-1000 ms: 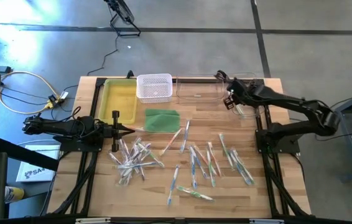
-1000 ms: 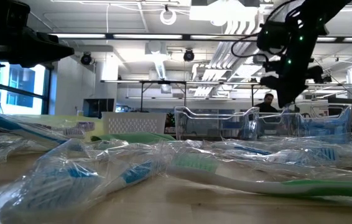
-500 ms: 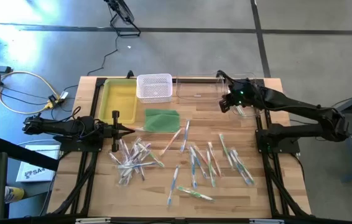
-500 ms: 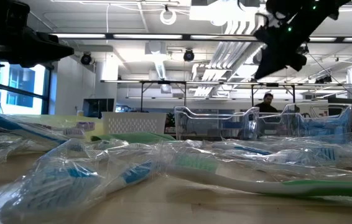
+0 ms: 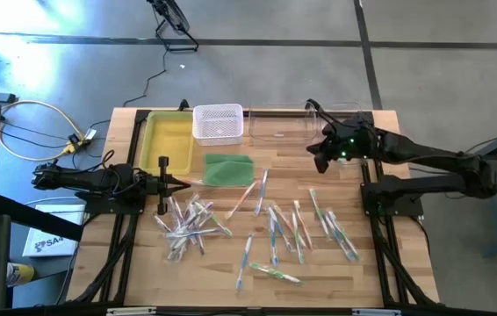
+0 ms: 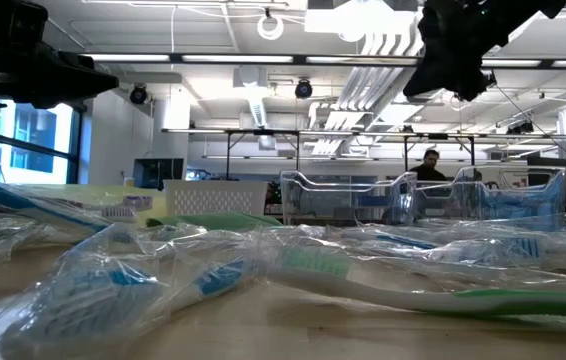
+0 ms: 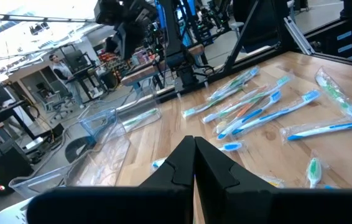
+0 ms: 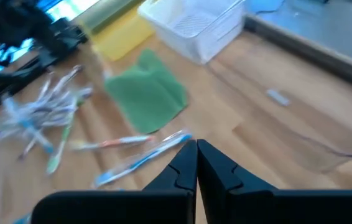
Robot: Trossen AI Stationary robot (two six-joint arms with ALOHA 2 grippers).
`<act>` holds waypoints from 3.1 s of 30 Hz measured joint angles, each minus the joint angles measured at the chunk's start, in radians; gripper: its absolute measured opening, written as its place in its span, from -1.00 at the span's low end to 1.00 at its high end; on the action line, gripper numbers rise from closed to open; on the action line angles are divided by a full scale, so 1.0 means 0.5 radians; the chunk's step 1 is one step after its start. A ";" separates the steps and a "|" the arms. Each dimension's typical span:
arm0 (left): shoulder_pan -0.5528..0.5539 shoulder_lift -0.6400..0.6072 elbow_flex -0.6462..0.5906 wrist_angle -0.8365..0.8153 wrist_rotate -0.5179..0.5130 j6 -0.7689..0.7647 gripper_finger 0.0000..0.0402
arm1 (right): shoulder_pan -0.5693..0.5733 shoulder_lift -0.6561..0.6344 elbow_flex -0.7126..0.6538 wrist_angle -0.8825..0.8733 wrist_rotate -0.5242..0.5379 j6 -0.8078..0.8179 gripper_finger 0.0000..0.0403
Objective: Pick & Place Toothbrushes
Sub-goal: Put the orange toothbrush into the yellow bin
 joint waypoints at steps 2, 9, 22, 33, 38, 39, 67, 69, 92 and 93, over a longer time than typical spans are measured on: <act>0.000 0.000 0.000 0.000 0.000 0.000 -0.98 | 0.040 -0.001 0.000 0.002 0.005 0.002 -0.99; 0.000 0.001 0.000 0.000 0.001 0.000 -0.98 | 0.138 0.014 -0.001 0.067 0.123 -0.006 -0.99; 0.001 0.000 0.000 0.000 0.002 0.000 -0.98 | 0.163 0.016 -0.001 0.052 0.150 -0.008 -0.99; 0.000 0.000 0.000 0.000 0.002 0.000 -0.98 | 0.163 0.016 -0.001 0.046 0.173 -0.008 -0.99; 0.001 0.000 0.000 0.000 0.002 0.000 -0.98 | 0.163 0.016 -0.001 0.046 0.158 0.039 -0.99; 0.000 0.000 0.000 0.000 0.002 0.000 -0.98 | 0.163 0.016 -0.001 0.045 0.133 0.063 -0.99; 0.000 0.000 0.000 0.000 0.002 0.048 -0.98 | 0.561 0.058 -0.002 -0.066 0.170 0.309 -0.99; 0.000 0.000 0.000 0.000 0.002 0.143 -0.98 | 0.583 0.059 -0.002 -0.111 0.176 0.367 -0.99; 0.000 0.000 0.000 0.003 0.007 0.157 -0.98 | 0.713 0.109 -0.002 -0.004 0.481 0.420 -0.99; 0.000 0.000 0.000 0.004 0.007 0.117 -0.98 | 0.713 0.127 -0.002 0.002 0.485 0.420 -0.99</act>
